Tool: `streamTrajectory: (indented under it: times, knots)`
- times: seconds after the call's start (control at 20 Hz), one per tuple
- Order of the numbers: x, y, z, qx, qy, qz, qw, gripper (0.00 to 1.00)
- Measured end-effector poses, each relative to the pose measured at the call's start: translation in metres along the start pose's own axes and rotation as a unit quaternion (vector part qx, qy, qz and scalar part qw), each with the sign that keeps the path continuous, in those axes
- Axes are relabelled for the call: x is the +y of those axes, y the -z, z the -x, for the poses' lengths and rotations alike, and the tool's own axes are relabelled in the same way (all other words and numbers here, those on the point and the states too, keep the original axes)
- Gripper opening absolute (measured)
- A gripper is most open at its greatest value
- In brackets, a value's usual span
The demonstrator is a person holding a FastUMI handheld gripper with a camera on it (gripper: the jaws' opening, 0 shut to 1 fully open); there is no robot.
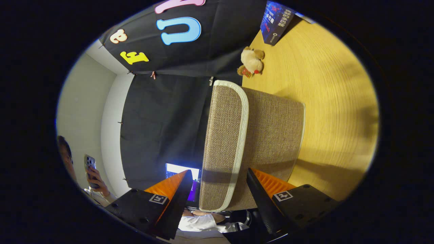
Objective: Open the storage box then place both shoes into the box .Put the left shoe in first, then the right shoe, with the right side of both shoes facing outward in a uniform manner.
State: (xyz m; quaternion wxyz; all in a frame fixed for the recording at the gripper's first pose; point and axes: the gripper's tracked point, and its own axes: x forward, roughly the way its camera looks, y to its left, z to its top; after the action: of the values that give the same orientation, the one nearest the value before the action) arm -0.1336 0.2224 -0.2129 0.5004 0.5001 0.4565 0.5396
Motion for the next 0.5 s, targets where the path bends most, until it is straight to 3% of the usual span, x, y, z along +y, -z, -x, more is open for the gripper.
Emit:
streamTrajectory:
  times: [0.15,0.35,0.4,0.5]
  knots:
    - [0.005,-0.003,-0.004,-0.001,-0.044,-0.042,0.998,0.95]
    - [-0.004,-0.002,-0.001,-0.006,-0.038,-0.068,0.997,0.23]
    - [0.004,-0.004,0.002,-0.012,-0.047,-0.068,0.996,0.09]
    - [0.03,0.001,0.005,-0.016,-0.074,-0.066,0.995,0.05]
